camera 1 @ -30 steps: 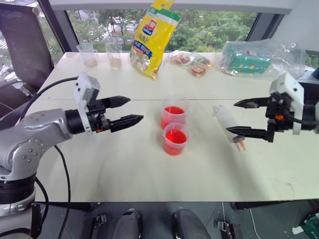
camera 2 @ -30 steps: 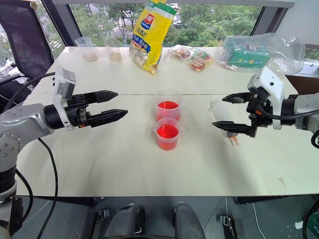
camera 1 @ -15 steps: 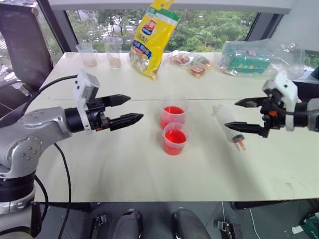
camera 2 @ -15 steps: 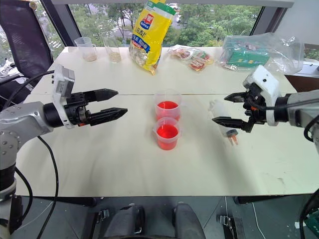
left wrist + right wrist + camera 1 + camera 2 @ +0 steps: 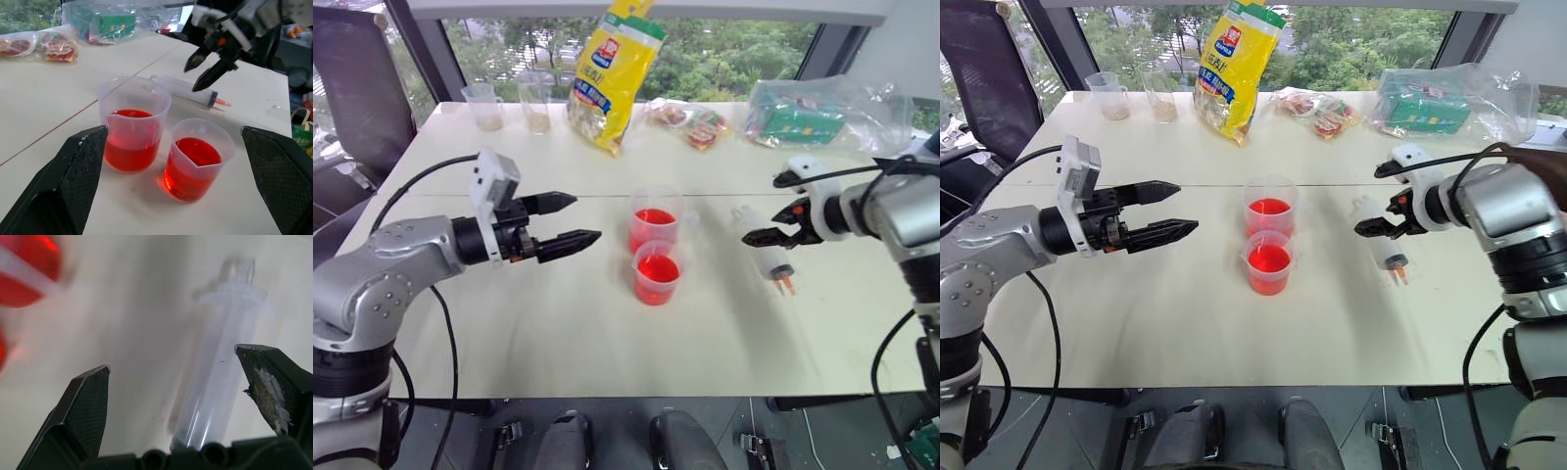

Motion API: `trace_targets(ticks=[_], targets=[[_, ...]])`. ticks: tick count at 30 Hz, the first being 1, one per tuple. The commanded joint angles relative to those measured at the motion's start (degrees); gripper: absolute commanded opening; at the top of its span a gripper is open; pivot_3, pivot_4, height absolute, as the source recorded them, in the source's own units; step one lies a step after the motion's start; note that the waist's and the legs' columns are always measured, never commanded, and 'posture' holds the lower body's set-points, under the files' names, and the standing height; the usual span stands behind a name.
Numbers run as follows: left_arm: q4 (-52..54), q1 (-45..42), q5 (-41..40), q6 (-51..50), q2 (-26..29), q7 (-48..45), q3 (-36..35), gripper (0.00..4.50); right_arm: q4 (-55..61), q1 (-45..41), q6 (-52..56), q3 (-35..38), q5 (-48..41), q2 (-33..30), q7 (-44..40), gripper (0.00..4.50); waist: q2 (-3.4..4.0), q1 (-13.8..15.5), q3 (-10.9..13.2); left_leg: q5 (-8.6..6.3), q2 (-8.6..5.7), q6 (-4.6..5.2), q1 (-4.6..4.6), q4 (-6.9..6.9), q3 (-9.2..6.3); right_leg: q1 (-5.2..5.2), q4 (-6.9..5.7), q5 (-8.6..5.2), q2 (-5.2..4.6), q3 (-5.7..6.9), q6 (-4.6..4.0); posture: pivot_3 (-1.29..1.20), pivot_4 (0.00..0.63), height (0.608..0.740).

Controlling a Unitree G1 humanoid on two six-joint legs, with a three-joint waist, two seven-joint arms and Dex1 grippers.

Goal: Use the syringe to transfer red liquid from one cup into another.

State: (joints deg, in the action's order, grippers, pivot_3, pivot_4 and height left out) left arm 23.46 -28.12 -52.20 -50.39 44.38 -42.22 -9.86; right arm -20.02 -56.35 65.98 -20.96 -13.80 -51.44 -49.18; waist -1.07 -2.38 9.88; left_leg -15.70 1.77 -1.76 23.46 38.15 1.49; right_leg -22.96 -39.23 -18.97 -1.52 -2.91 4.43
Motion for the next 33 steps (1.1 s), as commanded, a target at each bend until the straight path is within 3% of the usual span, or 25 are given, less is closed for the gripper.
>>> trace_targets(ticks=[1, 10, 13, 16, 18, 22, 28, 33], targets=[[1.9, -0.1, 0.1, 1.1, -0.2, 0.3, -0.9, 4.50, -10.2, -4.2, -5.5, -1.3, 5.5, 3.1, 1.4, 4.47, 0.00, 0.0, 0.0, 0.00, 0.00, 0.00, 0.01, 0.00, 0.00, -0.01, 0.00, 0.00, 0.00, 0.00, 0.00, 0.00, 0.150, 0.740], [3.7, 1.5, -0.5, 0.5, -0.3, 2.3, -2.4, 4.50, -28.4, -9.0, -14.5, -2.1, 12.7, 10.8, -0.1, 4.47, 0.00, -0.1, 0.0, 0.00, 0.00, -0.01, 0.00, 0.00, 0.02, -0.03, -0.05, 0.00, -0.01, -0.01, 0.00, 0.00, 0.150, 0.740], [3.7, 1.8, -0.4, 0.6, 0.4, 2.0, -2.8, 4.50, -29.9, -9.5, -15.3, -2.4, 14.2, 12.0, -1.4, 3.72, 0.00, -0.2, 0.0, 0.00, 0.01, -0.01, -0.02, 0.01, 0.02, -0.02, -0.08, 0.00, 0.00, -0.01, 0.00, 0.00, 0.150, 0.740], [2.9, 1.4, 0.0, 0.9, 1.1, 1.4, -3.0, 4.50, -30.3, -9.7, -15.0, -1.8, 15.1, 12.8, -1.8, 2.14, 0.00, -0.2, 0.0, 0.01, 0.01, -0.01, -0.06, 0.02, 0.02, 0.00, -0.14, 0.00, 0.00, -0.01, 0.00, 0.00, 0.150, 0.740], [2.2, 0.8, 0.3, 1.2, 1.7, 1.0, -3.1, 4.50, -29.8, -9.8, -14.3, -1.2, 15.2, 13.0, -1.9, 1.39, 0.00, -0.2, 0.0, 0.01, 0.01, -0.01, -0.06, 0.05, 0.02, 0.02, -0.16, 0.00, -0.01, -0.01, 0.00, 0.00, 0.150, 0.740], [0.4, -0.8, 1.1, 1.9, 2.7, -0.3, -3.2, 4.50, -25.4, -9.3, -11.7, 1.0, 15.1, 12.5, -1.4, 1.36, 0.00, -0.1, 0.0, 0.01, 0.00, -0.01, -0.06, 0.06, 0.02, 0.02, -0.17, 0.01, -0.01, 0.00, 0.00, 0.00, 0.150, 0.740], [-5.8, -7.0, 3.4, 3.1, 2.9, -2.4, -1.9, 4.50, 2.7, -4.6, -13.3, 15.6, 9.4, 11.7, 4.2, 1.36, 0.01, -0.1, 0.0, 0.01, 0.01, -0.02, 0.11, 0.00, 0.05, -0.25, -0.23, 0.01, 0.02, -0.02, 0.00, 0.00, 0.150, 0.740], [-11.2, -11.7, 5.8, 4.6, 2.9, -6.1, -0.1, 4.50, 20.0, -2.1, -19.2, 27.7, 1.9, 19.0, 10.2, 1.36, 0.01, -0.2, 0.0, 0.02, 0.04, -0.03, 0.12, -0.06, 0.03, -0.28, -0.22, 0.00, 0.05, -0.01, 0.00, 0.00, 0.150, 0.740]])
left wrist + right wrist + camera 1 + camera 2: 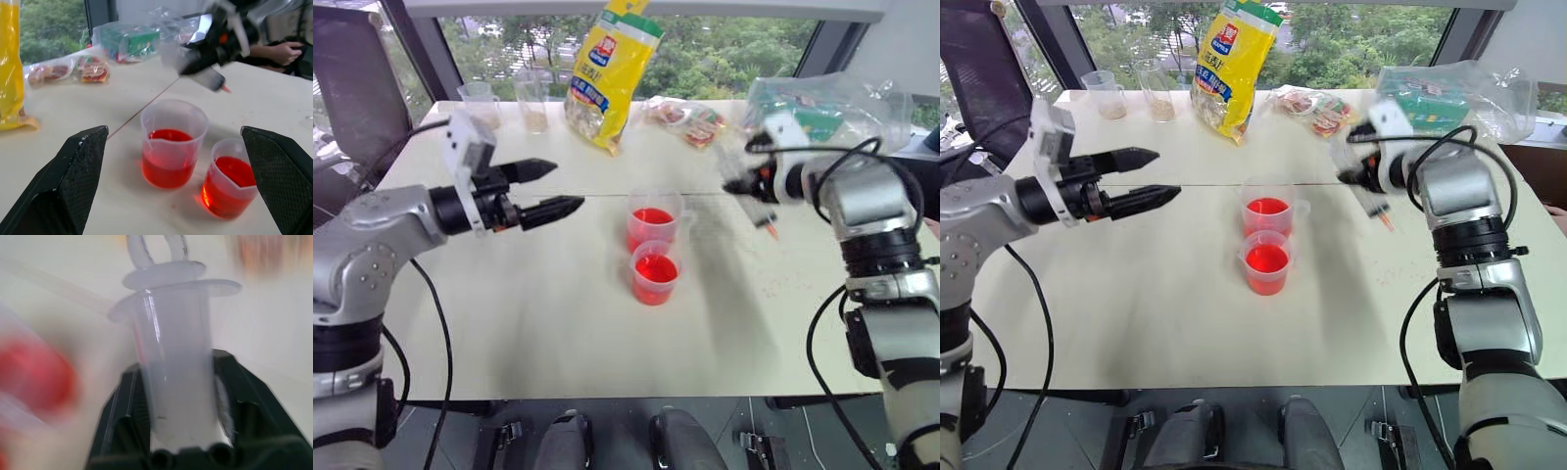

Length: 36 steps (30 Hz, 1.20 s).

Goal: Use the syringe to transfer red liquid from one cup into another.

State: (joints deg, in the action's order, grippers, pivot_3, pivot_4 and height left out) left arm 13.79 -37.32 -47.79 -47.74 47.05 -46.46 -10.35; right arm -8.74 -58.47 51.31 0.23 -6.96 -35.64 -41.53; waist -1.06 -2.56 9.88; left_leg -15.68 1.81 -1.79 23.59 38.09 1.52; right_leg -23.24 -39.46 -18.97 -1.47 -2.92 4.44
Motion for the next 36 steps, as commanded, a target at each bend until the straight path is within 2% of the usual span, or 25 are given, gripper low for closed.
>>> trace_targets(ticks=[1, 4, 7, 13, 22, 36], targets=[[-2.7, -3.6, 2.2, 2.4, -0.4, -2.2, 1.4, 4.50, 11.5, 0.7, -6.3, 8.6, -7.4, 5.8, 3.1, 1.36, 0.00, 0.0, 0.0, 0.01, 0.00, -0.01, 0.00, 0.01, 0.00, 0.00, -0.01, 0.00, 0.00, 0.00, 0.00, 0.00, 0.150, 0.740], [-6.0, -6.4, 4.1, 3.4, -2.1, -3.7, 3.7, 4.50, 16.2, 3.0, -9.2, 12.0, -12.6, 13.4, 6.2, 1.36, -0.03, 0.2, 0.0, 0.01, -0.03, -0.02, -0.01, 0.04, -0.01, 0.07, -0.01, 0.00, -0.04, 0.02, 0.00, 0.00, 0.150, 0.740], [-9.5, -9.7, 6.0, 4.5, -3.6, -4.8, 5.1, 4.50, 18.9, 7.1, -14.4, 11.7, -14.6, 19.2, 8.2, 1.36, -0.04, 0.4, 0.0, 0.01, -0.04, -0.02, -0.02, 0.09, -0.03, 0.12, -0.01, 0.00, -0.05, 0.05, 0.00, 0.00, 0.150, 0.740], [-12.2, -13.1, 7.9, 4.7, -5.1, -6.5, 6.2, 4.50, 15.3, 16.3, -26.8, 6.5, -11.9, 24.9, 9.9, 1.36, -0.04, 0.1, 0.0, 0.02, -0.05, -0.03, -0.01, 0.07, -0.01, 0.07, -0.01, 0.00, -0.05, 0.03, 0.00, 0.00, 0.150, 0.740], [-16.4, -16.8, 10.8, 6.3, -9.5, -7.7, 8.1, 4.50, 2.6, 20.3, -40.5, 2.8, -8.3, 27.1, 10.1, 1.36, -0.03, 0.0, 0.0, 0.09, -0.03, -0.14, -0.06, 0.10, 0.00, 0.02, -0.21, 0.00, 0.00, 0.01, 0.00, 0.00, 0.150, 0.740], [-30.4, -24.7, 18.1, 12.5, -22.5, -9.7, 13.0, 4.50, 1.7, 22.5, -42.2, -0.6, -7.5, 25.8, 8.9, 1.36, -0.03, 0.0, 0.0, 0.11, -0.02, -0.19, -0.11, 0.11, 0.02, 0.01, -0.30, 0.00, 0.02, 0.00, 0.00, 0.00, 0.150, 0.740]])
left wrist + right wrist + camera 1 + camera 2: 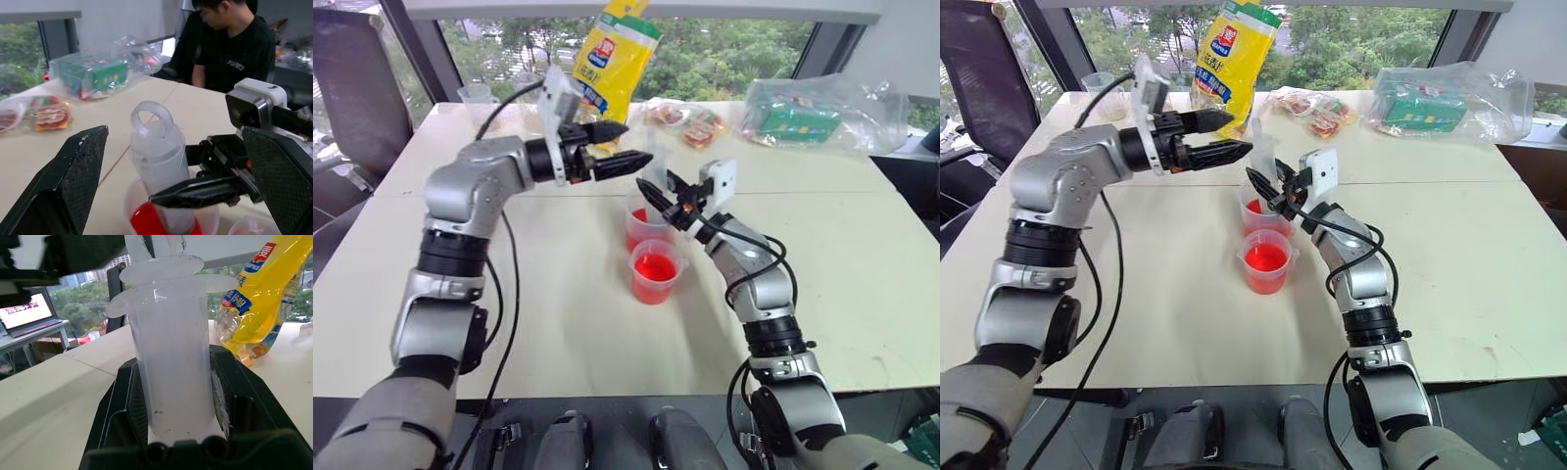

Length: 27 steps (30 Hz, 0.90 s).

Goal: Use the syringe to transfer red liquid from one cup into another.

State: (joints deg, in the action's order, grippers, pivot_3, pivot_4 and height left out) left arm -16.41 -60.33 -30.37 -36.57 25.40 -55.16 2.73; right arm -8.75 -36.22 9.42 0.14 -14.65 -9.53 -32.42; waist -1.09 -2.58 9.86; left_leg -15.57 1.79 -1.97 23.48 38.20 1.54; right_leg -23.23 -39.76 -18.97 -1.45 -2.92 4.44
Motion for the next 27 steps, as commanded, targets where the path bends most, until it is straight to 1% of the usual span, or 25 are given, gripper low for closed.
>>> trace_targets(ticks=[1, 11, 12, 13, 14, 16, 17, 19, 21, 22, 27], targets=[[-0.5, -1.9, 0.7, 1.3, -1.5, -1.3, 0.0, 4.50, 1.8, 0.3, -0.3, -0.6, 0.2, -0.4, -0.2, 1.36, 0.00, 0.0, 0.0, 0.00, 0.00, -0.01, 0.00, 0.00, 0.00, 0.00, -0.01, 0.00, 0.00, 0.00, 0.00, 0.00, 0.150, 0.740], [-0.7, -2.6, 1.3, 0.5, -4.8, -2.4, 0.1, 4.50, 1.6, 0.0, 0.2, -1.6, 0.2, -0.8, -0.4, 1.36, 0.00, 0.0, 0.0, 0.01, 0.00, -0.02, -0.02, 0.03, -0.01, 0.01, -0.06, 0.00, -0.01, -0.01, 0.00, 0.00, 0.150, 0.740], [-0.8, -2.6, 1.4, 0.5, -5.1, -2.4, 0.2, 4.09, 1.6, -0.1, 0.2, -1.6, 0.2, -0.8, -0.4, 1.36, 0.00, 0.0, 0.0, 0.01, 0.00, -0.02, -0.03, 0.03, 0.00, 0.01, -0.07, 0.00, -0.01, -0.01, 0.00, 0.00, 0.150, 0.740], [-0.9, -2.6, 1.5, 0.6, -5.3, -2.4, 0.2, 3.96, 1.5, -0.2, 0.1, -1.7, 0.3, -0.8, -0.4, 1.36, 0.00, 0.0, 0.0, 0.01, 0.00, -0.02, -0.03, 0.03, 0.00, 0.01, -0.08, 0.00, -0.01, -0.02, 0.00, 0.00, 0.150, 0.740], [-1.0, -2.6, 1.5, 0.6, -5.6, -2.3, 0.2, 3.61, 1.4, -0.3, 0.1, -1.8, 0.3, -0.8, -0.4, 1.36, 0.00, 0.0, 0.0, 0.02, 0.00, -0.02, -0.04, 0.03, 0.00, 0.01, -0.10, 0.00, -0.01, -0.02, 0.00, 0.00, 0.150, 0.740], [-1.2, -2.7, 1.7, 0.7, -6.1, -2.4, 0.2, 2.64, 1.1, -0.5, 0.0, -2.0, 0.5, -0.8, -0.4, 1.36, 0.00, 0.0, 0.0, 0.02, 0.00, -0.03, -0.06, 0.03, 0.00, 0.01, -0.13, 0.00, 0.00, -0.02, 0.00, 0.00, 0.150, 0.740], [-1.3, -2.7, 1.8, 0.7, -6.3, -2.4, 0.1, 2.24, 1.0, -0.6, 0.1, -2.0, 0.5, -0.8, -0.4, 1.36, 0.00, 0.0, 0.0, 0.02, 0.00, -0.03, -0.07, 0.03, 0.00, 0.01, -0.14, 0.00, 0.01, -0.02, 0.00, 0.00, 0.150, 0.740], [-1.7, -3.0, 2.2, 0.9, -6.6, -2.4, -0.1, 1.13, 1.0, -0.7, 0.5, -2.2, 0.4, -0.9, -0.7, 1.36, 0.00, 0.0, 0.0, 0.02, 0.00, -0.04, -0.07, 0.03, -0.01, 0.01, -0.14, 0.00, 0.01, -0.02, 0.00, 0.00, 0.150, 0.740], [-1.9, -3.2, 2.5, 1.0, -6.8, -2.4, -0.4, 0.21, 0.9, -0.7, 0.9, -2.4, 0.5, -1.1, -0.9, 1.36, 0.00, 0.0, 0.0, 0.02, 0.00, -0.04, -0.07, 0.03, 0.00, 0.01, -0.14, 0.00, 0.00, -0.02, 0.00, 0.00, 0.150, 0.740], [-1.7, -3.4, 2.7, 1.3, -6.8, -2.4, -0.5, 0.04, 0.9, -0.6, 1.0, -2.5, 0.6, -1.2, -0.9, 1.36, 0.00, 0.1, 0.0, 0.02, 0.00, -0.04, -0.07, 0.03, 0.00, 0.01, -0.14, 0.00, 0.00, -0.02, 0.00, 0.00, 0.150, 0.740], [-0.6, -4.6, 2.6, 1.1, -6.6, -2.3, -1.7, 0.04, 0.9, 0.3, 2.6, -3.1, 0.8, -2.0, -1.6, 1.36, 0.00, 0.1, 0.0, 0.03, -0.01, -0.04, -0.07, 0.04, -0.01, 0.02, -0.14, 0.00, -0.01, -0.02, 0.00, 0.00, 0.150, 0.740]])
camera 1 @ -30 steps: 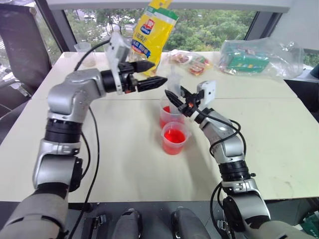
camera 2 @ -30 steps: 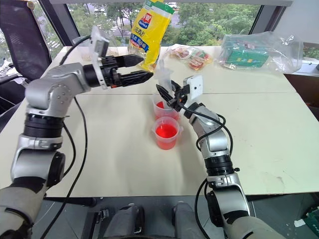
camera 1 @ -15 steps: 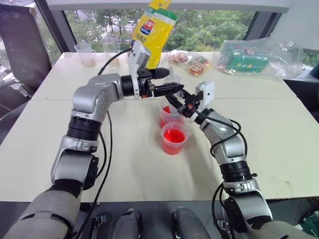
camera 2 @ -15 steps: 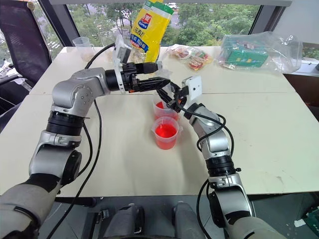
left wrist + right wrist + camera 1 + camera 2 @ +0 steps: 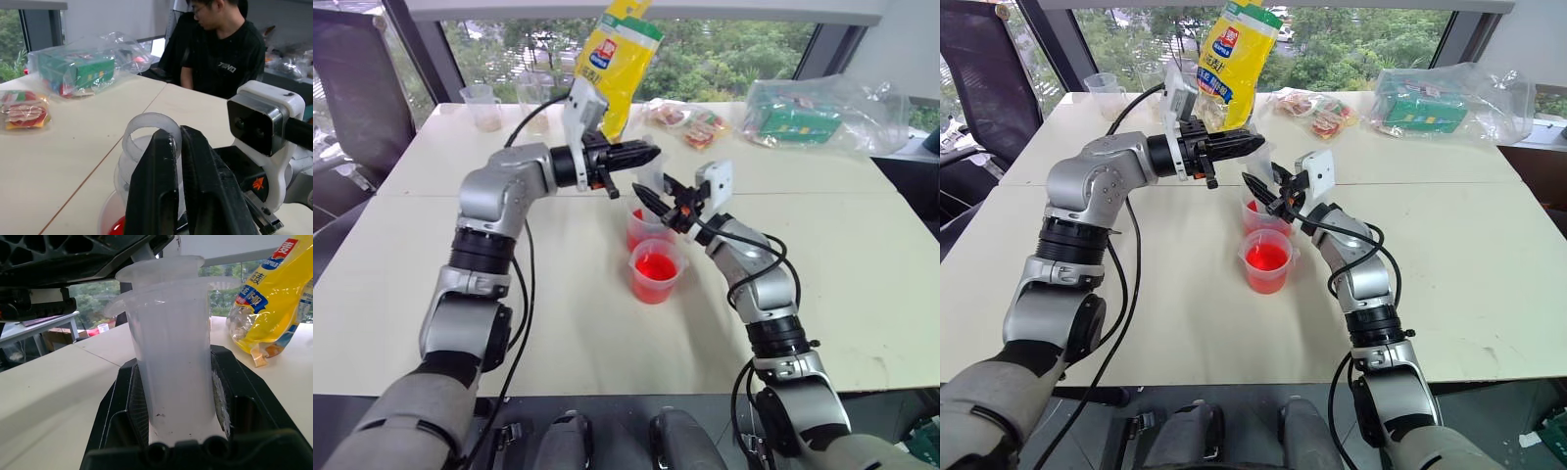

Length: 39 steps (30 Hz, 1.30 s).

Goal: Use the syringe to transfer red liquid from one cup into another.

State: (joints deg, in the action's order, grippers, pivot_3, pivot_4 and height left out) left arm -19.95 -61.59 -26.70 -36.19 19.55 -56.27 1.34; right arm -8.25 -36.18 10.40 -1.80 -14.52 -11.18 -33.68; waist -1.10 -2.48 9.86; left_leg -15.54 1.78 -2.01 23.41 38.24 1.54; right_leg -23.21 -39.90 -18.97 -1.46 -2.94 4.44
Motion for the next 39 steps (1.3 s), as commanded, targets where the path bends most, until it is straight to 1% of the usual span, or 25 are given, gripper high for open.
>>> trace_targets(ticks=[1, 8, 22, 30, 36, 37, 38, 39], targets=[[2.9, -3.7, -1.1, 0.9, -0.7, -1.1, -0.5, 0.04, 0.6, 0.3, 2.0, -1.3, 0.6, -0.6, -0.6, 1.36, 0.00, 0.0, 0.0, 0.00, 0.00, 0.00, 0.00, 0.00, 0.00, 0.00, 0.00, 0.00, 0.00, 0.00, 0.00, 0.00, 0.150, 0.740], [2.6, -7.1, -1.3, 1.9, 0.3, -0.6, -2.5, 0.04, 0.3, 0.5, 4.2, -2.4, 0.6, -1.6, -2.4, 1.36, 0.00, 0.0, 0.0, 0.00, 0.00, 0.00, 0.02, -0.01, 0.00, -0.02, 0.01, 0.00, 0.01, 0.00, 0.00, 0.00, 0.150, 0.740], [-1.4, -12.3, -0.4, 4.6, 2.5, -1.2, -4.7, 0.04, -0.5, 1.3, 4.6, -3.2, 0.8, -2.0, -3.5, 1.36, 0.00, 0.0, 0.0, 0.00, 0.00, 0.00, 0.02, -0.01, 0.00, -0.03, 0.01, 0.00, 0.01, 0.00, 0.00, 0.00, 0.150, 0.740], [-0.9, -11.7, -0.2, 5.2, 2.4, -1.1, -4.4, 0.04, -0.1, 0.9, 4.4, -3.0, 0.6, -2.0, -3.6, 1.36, 0.00, 0.0, 0.0, 0.00, 0.00, 0.00, 0.02, -0.01, 0.00, -0.03, 0.01, 0.00, 0.01, 0.00, 0.00, 0.00, 0.150, 0.740], [2.6, -7.0, -0.7, 2.7, 3.5, -2.1, -3.5, 0.04, 3.6, -0.7, 5.7, -1.9, -0.6, -2.3, -3.2, 1.36, 0.00, -0.1, 0.0, 0.00, 0.00, 0.00, 0.02, -0.02, 0.00, -0.04, 0.01, 0.00, 0.01, 0.00, 0.00, 0.00, 0.150, 0.740], [3.3, -6.0, -0.8, 2.2, 3.8, -2.3, -3.2, 0.72, 4.2, -1.0, 6.2, -1.5, -0.9, -2.4, -3.1, 1.36, 0.00, -0.1, 0.0, 0.00, 0.00, 0.00, 0.02, -0.02, 0.01, -0.04, 0.01, 0.00, 0.01, 0.00, 0.00, 0.00, 0.150, 0.740], [4.1, -4.9, -0.9, 1.4, 4.3, -2.8, -2.9, 1.07, 4.9, -1.4, 6.7, -1.2, -1.2, -2.5, -3.1, 1.36, 0.00, -0.2, 0.0, 0.00, 0.01, 0.00, 0.02, -0.03, 0.00, -0.05, 0.01, 0.00, 0.02, -0.01, 0.00, 0.00, 0.150, 0.740], [5.0, -3.8, -1.1, 0.8, 4.8, -3.3, -2.7, 1.55, 5.5, -1.8, 7.1, -0.8, -1.4, -2.6, -3.0, 1.36, 0.00, -0.1, 0.0, 0.00, 0.02, 0.00, 0.02, -0.04, 0.01, -0.06, 0.01, 0.00, 0.02, -0.01, 0.00, 0.00, 0.150, 0.740]])
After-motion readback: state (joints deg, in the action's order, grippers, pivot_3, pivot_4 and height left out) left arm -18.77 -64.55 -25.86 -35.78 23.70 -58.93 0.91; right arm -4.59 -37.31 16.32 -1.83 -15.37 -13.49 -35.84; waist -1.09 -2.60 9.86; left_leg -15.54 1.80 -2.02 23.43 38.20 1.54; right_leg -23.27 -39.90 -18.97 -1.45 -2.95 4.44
